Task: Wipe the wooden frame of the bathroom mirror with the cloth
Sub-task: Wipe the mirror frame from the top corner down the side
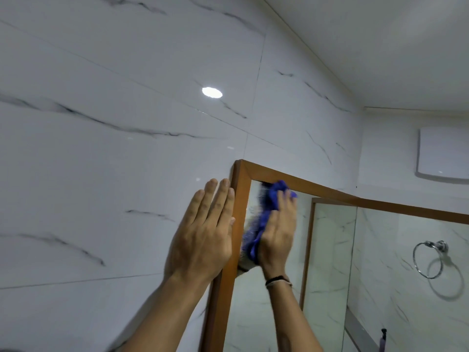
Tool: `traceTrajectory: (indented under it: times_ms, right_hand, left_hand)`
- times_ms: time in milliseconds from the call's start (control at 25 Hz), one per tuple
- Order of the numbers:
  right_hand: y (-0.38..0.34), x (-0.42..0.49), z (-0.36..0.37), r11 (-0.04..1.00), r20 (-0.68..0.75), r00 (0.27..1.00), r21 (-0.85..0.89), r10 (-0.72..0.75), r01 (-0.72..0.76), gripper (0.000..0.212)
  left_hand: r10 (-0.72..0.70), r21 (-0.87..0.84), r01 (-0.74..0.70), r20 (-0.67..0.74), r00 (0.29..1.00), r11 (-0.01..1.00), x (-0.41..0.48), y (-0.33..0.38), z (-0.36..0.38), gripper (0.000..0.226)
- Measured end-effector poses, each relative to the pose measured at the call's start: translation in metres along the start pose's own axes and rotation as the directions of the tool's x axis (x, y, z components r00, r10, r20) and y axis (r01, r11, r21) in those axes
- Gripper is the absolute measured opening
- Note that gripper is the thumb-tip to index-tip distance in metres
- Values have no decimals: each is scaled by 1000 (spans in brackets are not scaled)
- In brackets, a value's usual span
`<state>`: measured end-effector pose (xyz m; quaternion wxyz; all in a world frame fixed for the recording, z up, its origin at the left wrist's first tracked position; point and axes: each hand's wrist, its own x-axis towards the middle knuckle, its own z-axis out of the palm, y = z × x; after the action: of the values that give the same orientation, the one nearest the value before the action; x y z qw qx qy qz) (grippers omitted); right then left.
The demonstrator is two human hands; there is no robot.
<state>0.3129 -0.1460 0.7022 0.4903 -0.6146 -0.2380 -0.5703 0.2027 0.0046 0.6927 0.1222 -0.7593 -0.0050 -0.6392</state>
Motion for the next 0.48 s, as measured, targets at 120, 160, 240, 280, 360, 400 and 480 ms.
traceTrajectory:
  times_ms: [120, 160, 240, 280, 360, 400, 480]
  right_hand:
    - [-25, 3, 10, 967, -72, 965, 37, 253, -250, 63]
    - [-35, -6, 20, 993, -52, 992, 45, 113, -111, 60]
    - [-28, -25, 28, 985, 37, 986, 67, -164, 161, 56]
    - [-20, -20, 20, 982, 51, 982, 51, -184, 182, 55]
    - [-1, 0, 0, 998, -46, 997, 16, 65, -64, 60]
    - [-2, 10, -6, 971, -90, 967, 33, 240, -238, 64]
    - [-19, 10, 7, 955, -85, 952, 72, 293, -287, 65]
  left_hand:
    - [12, 2, -12, 35, 999, 1000, -1, 1, -1, 63]
    - [6, 1, -6, 16, 1000, 1000, -1, 2, 1, 62]
    - [-7, -3, 7, -41, 999, 1000, 0, 3, 2, 61]
    - [-13, -5, 12, -54, 998, 1000, 1, 3, 2, 61]
    - [-2, -13, 1, -41, 999, 1000, 0, -1, -1, 61]
    - [1, -4, -2, -32, 999, 1000, -1, 0, -1, 61]
    - [7, 7, -6, -8, 1000, 1000, -2, 0, 3, 62]
